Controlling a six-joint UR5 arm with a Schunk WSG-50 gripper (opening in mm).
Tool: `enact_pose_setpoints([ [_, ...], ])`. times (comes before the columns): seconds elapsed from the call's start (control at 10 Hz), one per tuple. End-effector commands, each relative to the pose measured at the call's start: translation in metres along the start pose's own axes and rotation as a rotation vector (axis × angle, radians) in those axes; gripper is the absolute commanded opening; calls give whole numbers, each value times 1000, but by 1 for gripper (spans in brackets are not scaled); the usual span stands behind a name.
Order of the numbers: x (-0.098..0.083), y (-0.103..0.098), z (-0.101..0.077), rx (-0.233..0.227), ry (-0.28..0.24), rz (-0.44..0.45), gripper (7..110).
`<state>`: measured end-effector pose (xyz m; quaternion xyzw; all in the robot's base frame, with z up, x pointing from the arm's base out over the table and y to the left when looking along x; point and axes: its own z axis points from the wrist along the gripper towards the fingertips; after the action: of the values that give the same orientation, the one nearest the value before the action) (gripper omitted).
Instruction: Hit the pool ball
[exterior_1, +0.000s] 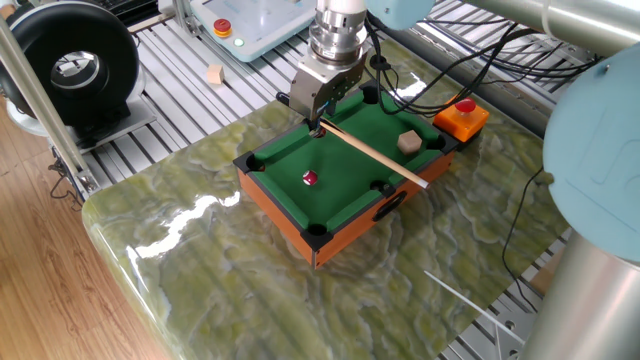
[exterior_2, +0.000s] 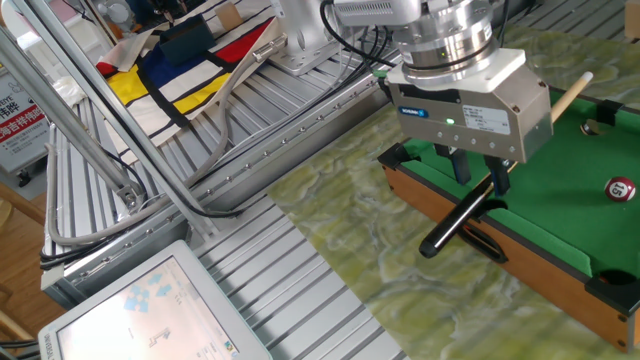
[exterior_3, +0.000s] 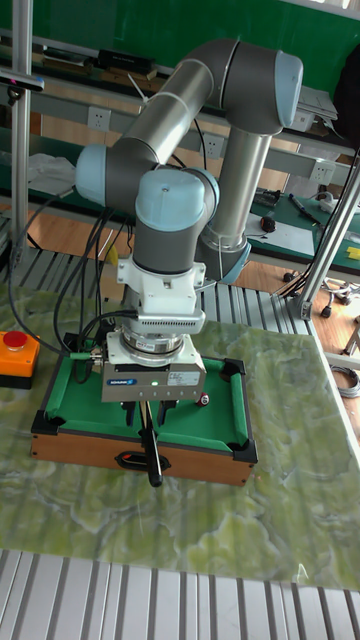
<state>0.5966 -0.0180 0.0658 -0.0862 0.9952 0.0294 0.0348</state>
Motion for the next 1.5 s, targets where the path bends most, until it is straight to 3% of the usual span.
enact_pose_setpoints([
  [0.0, -1, 1, 1, -7, -6, 13, 44],
  [0.4, 0, 6, 2, -16, -7, 23, 44],
  [0.5, -2, 8, 2, -26, -14, 24, 22],
  [1.0, -3, 8, 5, -23, -16, 22, 22],
  [1.2, -1, 0, 5, 14, -6, 35, 22],
  [1.3, -2, 4, 5, 2, -8, 38, 7],
  [1.4, -3, 4, 5, 2, -9, 38, 7],
])
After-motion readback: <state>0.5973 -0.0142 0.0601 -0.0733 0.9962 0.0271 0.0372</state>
